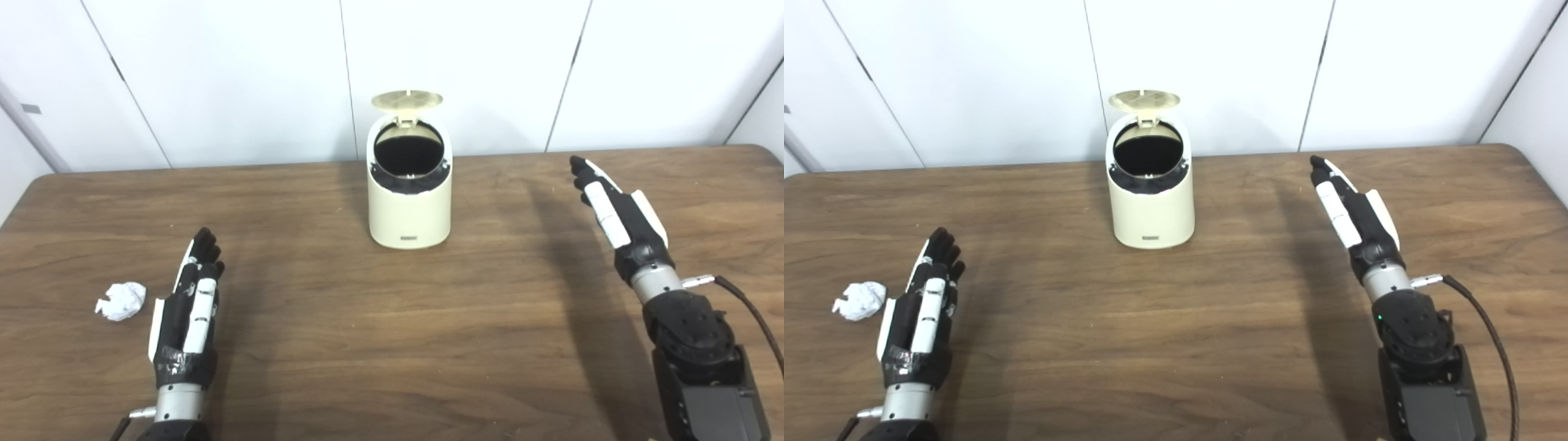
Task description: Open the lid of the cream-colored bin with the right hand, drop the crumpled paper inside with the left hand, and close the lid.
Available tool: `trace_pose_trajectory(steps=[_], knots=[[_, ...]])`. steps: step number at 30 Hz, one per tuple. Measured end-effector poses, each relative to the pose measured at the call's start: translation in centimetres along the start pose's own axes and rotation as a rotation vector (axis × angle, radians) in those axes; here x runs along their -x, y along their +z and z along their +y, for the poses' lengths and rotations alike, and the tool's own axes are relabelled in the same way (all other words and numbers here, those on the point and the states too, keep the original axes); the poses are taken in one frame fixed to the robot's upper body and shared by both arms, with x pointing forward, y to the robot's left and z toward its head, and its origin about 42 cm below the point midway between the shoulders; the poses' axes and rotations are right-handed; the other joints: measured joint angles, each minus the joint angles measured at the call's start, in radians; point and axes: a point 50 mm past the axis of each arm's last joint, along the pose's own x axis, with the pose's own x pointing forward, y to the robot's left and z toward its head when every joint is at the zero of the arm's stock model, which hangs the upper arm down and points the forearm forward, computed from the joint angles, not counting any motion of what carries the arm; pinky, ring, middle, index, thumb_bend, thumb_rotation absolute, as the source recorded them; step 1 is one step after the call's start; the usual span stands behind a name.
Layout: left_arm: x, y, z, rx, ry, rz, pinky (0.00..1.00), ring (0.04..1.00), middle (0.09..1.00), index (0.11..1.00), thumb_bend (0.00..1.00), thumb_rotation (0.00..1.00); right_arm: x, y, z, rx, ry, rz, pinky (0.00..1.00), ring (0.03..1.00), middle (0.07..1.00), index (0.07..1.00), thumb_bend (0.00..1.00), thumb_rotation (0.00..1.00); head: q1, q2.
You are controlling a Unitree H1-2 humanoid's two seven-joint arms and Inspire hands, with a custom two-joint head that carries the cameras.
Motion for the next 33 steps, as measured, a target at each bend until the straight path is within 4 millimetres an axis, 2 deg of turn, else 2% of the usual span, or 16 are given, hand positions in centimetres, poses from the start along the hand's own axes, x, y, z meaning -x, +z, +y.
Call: trace_pose_trajectory(steps=[3, 8, 12, 23, 28, 33], knots=[[0.0, 0.0, 0.0, 0.001, -0.001, 0.001, 1.0, 0.993, 0.982, 0.975, 0.38, 0.66, 0.0, -0.7, -0.1, -0.054, -0.004, 0.021, 1.0, 0.976, 0.968, 0.95, 0.52, 1.0, 0.002, 0.002], [0.0, 0.0, 0.0, 0.003, 0.0, 0.001, 1.0, 0.991, 0.983, 0.972, 0.36, 0.7, 0.5, -1.7, 0.6, -0.115, 0.0, 0.05, 1.0, 0.987, 0.998, 0.977, 0.44, 1.0, -0.002, 0.005], [0.0, 0.0, 0.0, 0.014, 0.003, -0.001, 1.0, 0.992, 0.983, 0.974, 0.36, 0.71, 0.8, -2.8, 1.1, -0.16, -0.005, 0.065, 1.0, 0.997, 1.0, 0.982, 0.43, 1.0, -0.005, 0.006], [0.0, 0.0, 0.2, 0.027, 0.007, -0.003, 1.0, 0.997, 0.991, 0.982, 0.33, 0.72, 2.3, -4.7, 2.3, -0.272, -0.075, 0.04, 1.0, 1.0, 1.0, 0.968, 0.45, 1.0, -0.008, 0.015], [0.0, 0.0, 0.3, 0.038, 0.012, -0.003, 1.0, 0.999, 0.992, 0.976, 0.33, 0.67, 3.0, -5.2, 2.4, -0.29, -0.091, 0.022, 1.0, 1.0, 1.0, 0.975, 0.54, 1.0, -0.006, 0.02], [-0.1, 0.0, 0.3, 0.037, 0.01, -0.002, 1.0, 0.992, 0.986, 0.973, 0.33, 0.68, 3.3, -5.6, 2.3, -0.297, -0.117, 0.014, 1.0, 1.0, 1.0, 0.981, 0.54, 1.0, -0.002, 0.021]])
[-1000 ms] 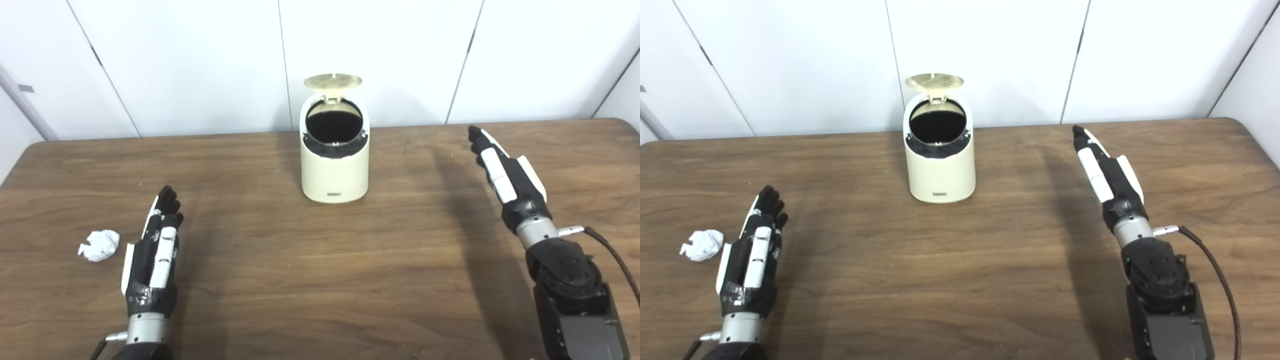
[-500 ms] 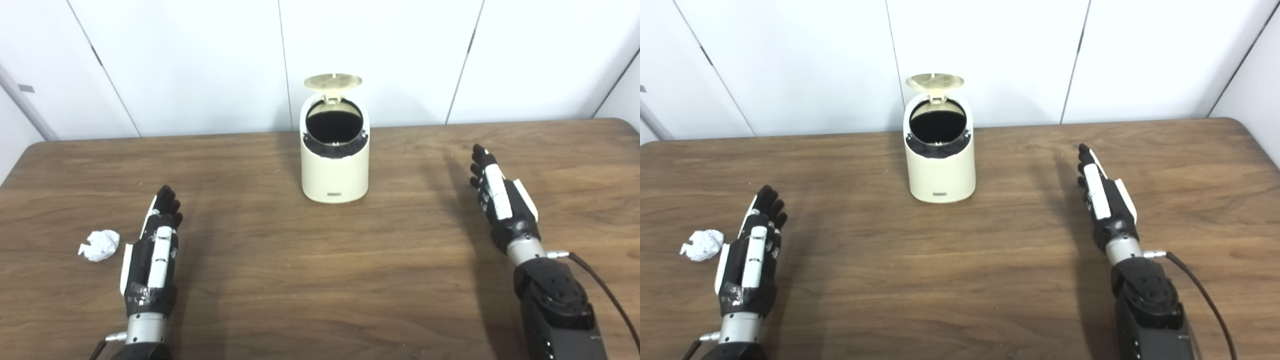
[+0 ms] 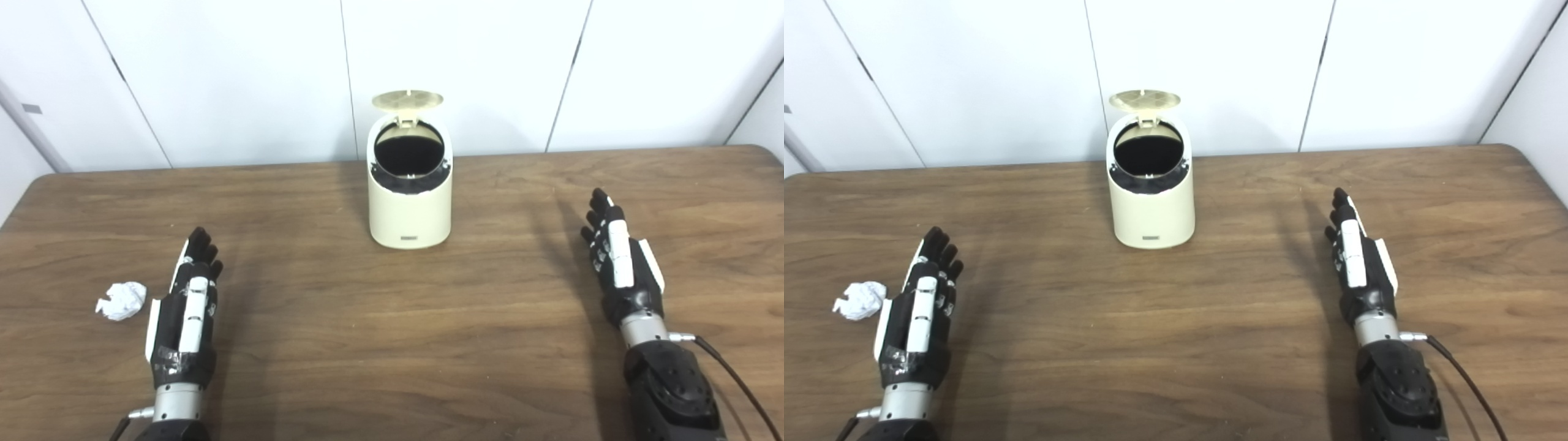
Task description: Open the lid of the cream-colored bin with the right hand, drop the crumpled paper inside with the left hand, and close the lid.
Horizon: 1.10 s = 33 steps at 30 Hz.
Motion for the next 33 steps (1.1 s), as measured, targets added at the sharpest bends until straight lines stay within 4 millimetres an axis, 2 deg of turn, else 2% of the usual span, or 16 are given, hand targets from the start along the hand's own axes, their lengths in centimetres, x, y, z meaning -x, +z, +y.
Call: trace_pose_trajectory(steps=[12, 15, 22, 24, 27, 28, 31, 33], knots=[[-0.1, -0.1, 0.1, 0.012, 0.003, 0.018, 1.0, 0.995, 0.992, 0.977, 0.32, 0.67, 0.7, -0.4, -0.1, -0.018, -0.013, -0.016, 1.0, 0.998, 0.988, 0.968, 0.5, 1.0, 0.023, 0.002], [-0.1, -0.1, 0.1, 0.013, 0.002, 0.022, 1.0, 0.994, 0.99, 0.975, 0.33, 0.65, 0.7, -0.5, -0.1, -0.019, -0.016, -0.016, 1.0, 0.99, 0.981, 0.963, 0.46, 1.0, 0.048, 0.002], [-0.1, -0.2, -0.2, -0.02, -0.001, 0.025, 1.0, 0.978, 0.971, 0.957, 0.35, 0.67, 1.0, -0.7, -0.3, -0.017, -0.015, -0.025, 1.0, 1.0, 0.998, 0.982, 0.44, 1.0, 0.175, -0.008], [-0.1, -0.2, -0.2, -0.026, 0.001, 0.026, 1.0, 0.973, 0.967, 0.956, 0.35, 0.67, 1.0, -0.7, -0.5, -0.021, -0.009, -0.027, 1.0, 1.0, 1.0, 0.993, 0.44, 1.0, 0.187, -0.011], [-0.1, -0.2, -0.4, -0.046, 0.0, 0.026, 1.0, 0.966, 0.959, 0.951, 0.4, 0.7, 0.8, -0.8, -0.9, -0.029, -0.007, -0.032, 1.0, 1.0, 1.0, 0.994, 0.45, 1.0, 0.229, -0.017], [-0.1, -0.2, -0.4, -0.055, 0.003, 0.026, 1.0, 0.968, 0.957, 0.949, 0.41, 0.7, 0.7, -0.8, -1.1, -0.025, -0.003, -0.036, 1.0, 1.0, 1.0, 0.993, 0.46, 1.0, 0.267, -0.024], [-0.1, -0.2, -0.4, -0.065, 0.009, 0.025, 1.0, 0.974, 0.96, 0.95, 0.43, 0.7, 0.6, -0.7, -1.4, -0.017, 0.001, -0.039, 1.0, 1.0, 1.0, 0.993, 0.49, 1.0, 0.301, -0.038], [-0.1, -0.2, -0.5, -0.08, 0.003, 0.027, 1.0, 0.975, 0.964, 0.952, 0.44, 0.69, 0.6, -0.7, -1.4, -0.025, 0.003, -0.04, 1.0, 1.0, 1.0, 0.99, 0.47, 1.0, 0.31, -0.041]])
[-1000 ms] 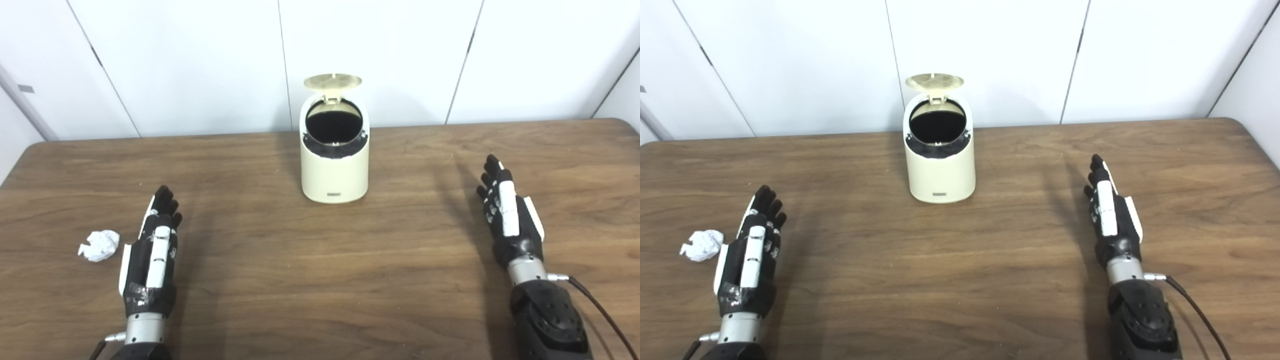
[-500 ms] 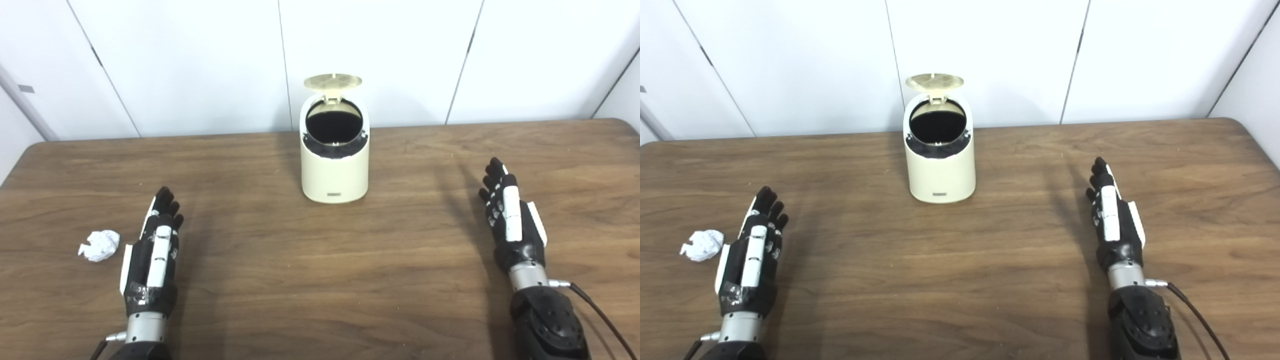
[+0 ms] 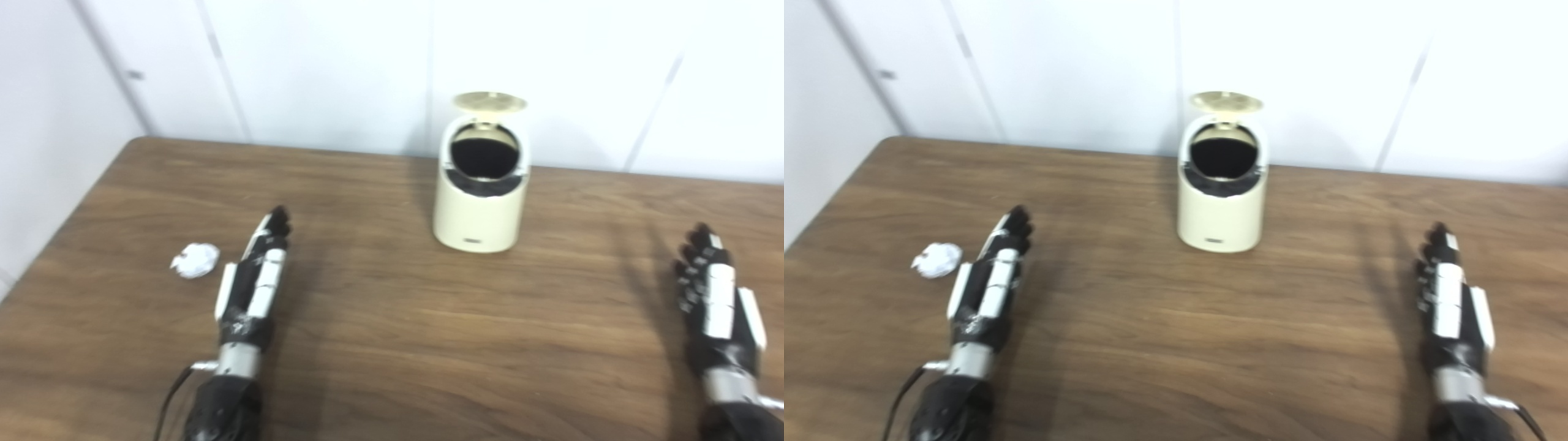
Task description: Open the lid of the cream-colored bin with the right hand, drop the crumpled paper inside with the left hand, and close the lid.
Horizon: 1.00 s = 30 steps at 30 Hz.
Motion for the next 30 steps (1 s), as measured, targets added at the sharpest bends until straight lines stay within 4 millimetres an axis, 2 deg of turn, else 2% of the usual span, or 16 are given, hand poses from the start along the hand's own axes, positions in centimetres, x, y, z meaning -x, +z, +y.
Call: trace_pose_trajectory(steps=[4, 9, 14, 16, 21, 24, 30], knots=[[0.2, 0.2, -0.1, -0.009, -0.003, -0.005, 1.0, 0.969, 0.96, 0.957, 0.46, 0.68, 0.0, 0.0, 0.0, -0.024, 0.007, 0.005, 1.0, 1.0, 1.0, 0.984, 0.41, 1.0, 0.052, -0.017], [0.5, 0.5, -0.5, -0.016, -0.011, -0.008, 1.0, 0.973, 0.959, 0.962, 0.45, 0.68, 0.1, 0.0, 0.0, -0.049, 0.002, 0.019, 1.0, 1.0, 1.0, 0.984, 0.38, 1.0, 0.083, -0.031], [1.1, 0.6, -0.4, -0.047, -0.005, 0.026, 1.0, 0.976, 0.963, 0.969, 0.43, 0.62, 0.3, 0.5, 0.5, -0.056, -0.008, 0.033, 1.0, 0.998, 0.996, 0.979, 0.37, 1.0, 0.091, -0.037], [1.5, 0.8, -0.1, -0.069, -0.005, 0.04, 1.0, 0.968, 0.957, 0.965, 0.43, 0.56, 0.5, 0.7, 0.6, -0.058, -0.01, 0.043, 1.0, 1.0, 1.0, 0.982, 0.37, 1.0, 0.089, -0.031], [0.8, 2.9, 1.6, -0.229, -0.004, -0.003, 0.98, 0.967, 0.94, 0.956, 0.62, 0.4, 0.6, 0.8, 0.9, -0.062, -0.006, 0.048, 1.0, 1.0, 1.0, 0.983, 0.37, 1.0, 0.086, -0.029], [0.2, 3.9, 2.7, -0.329, 0.023, -0.037, 0.91, 0.937, 0.919, 0.935, 0.72, 0.31, 0.6, 0.8, 0.9, -0.072, -0.007, 0.047, 1.0, 1.0, 0.995, 0.971, 0.37, 1.0, 0.086, -0.029], [-0.5, 5.0, 3.2, -0.487, 0.054, -0.08, 0.89, 0.915, 0.915, 0.923, 0.85, 0.27, 0.6, 0.8, 1.0, -0.073, -0.006, 0.047, 1.0, 0.996, 0.986, 0.961, 0.36, 1.0, 0.078, -0.025]])
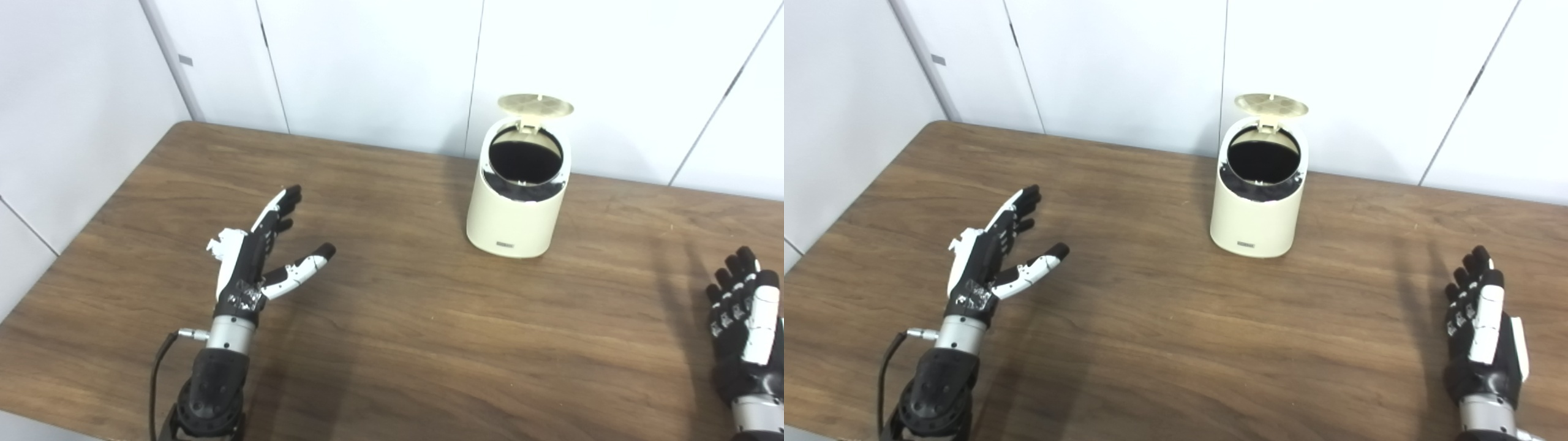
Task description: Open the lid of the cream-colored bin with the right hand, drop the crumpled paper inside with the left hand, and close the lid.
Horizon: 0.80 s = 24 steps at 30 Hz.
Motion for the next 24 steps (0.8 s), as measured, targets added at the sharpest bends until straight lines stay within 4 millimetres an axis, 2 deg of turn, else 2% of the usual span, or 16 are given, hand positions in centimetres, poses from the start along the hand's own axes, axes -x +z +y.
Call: trace_pose_trajectory(steps=[4, 7, 10, 12, 19, 24], knots=[[-0.6, 0.6, 2.0, -0.156, 0.01, -0.017, 0.91, 0.926, 0.921, 0.917, 0.88, 0.23, 0.0, 0.0, 0.0, 0.003, 0.001, 0.001, 1.0, 0.991, 0.981, 0.96, 0.35, 1.0, 0.0, 0.002], [-1.3, 1.2, 3.6, -0.243, 0.033, -0.031, 0.88, 0.912, 0.903, 0.898, 0.9, 0.23, 0.0, 0.1, 0.0, 0.0, -0.001, 0.004, 1.0, 0.995, 0.982, 0.955, 0.35, 1.0, 0.0, 0.002], [-1.8, 1.7, 4.7, -0.338, 0.042, -0.042, 0.81, 0.884, 0.902, 0.894, 0.91, 0.27, 0.1, 0.3, 0.2, -0.008, 0.004, 0.011, 1.0, 0.995, 0.979, 0.952, 0.33, 1.0, 0.006, 0.008], [-2.1, 2.0, 5.4, -0.371, 0.045, -0.047, 0.82, 0.882, 0.897, 0.88, 0.91, 0.26, 0.1, 0.3, 0.2, -0.011, 0.004, 0.012, 1.0, 0.994, 0.979, 0.955, 0.32, 1.0, 0.006, 0.008], [-2.8, 2.3, 7.0, -0.509, 0.008, -0.029, 0.8, 0.885, 0.889, 0.87, 0.93, 0.29, 0.1, 0.3, 0.2, -0.01, 0.008, 0.013, 1.0, 0.993, 0.968, 0.953, 0.35, 1.0, 0.006, 0.014], [-3.1, 2.8, 7.7, -0.618, -0.012, -0.011, 0.79, 0.883, 0.86, 0.848, 0.95, 0.25, 0.1, 0.2, 0.1, -0.011, 0.007, 0.014, 1.0, 0.996, 0.976, 0.967, 0.34, 1.0, 0.008, 0.017]])
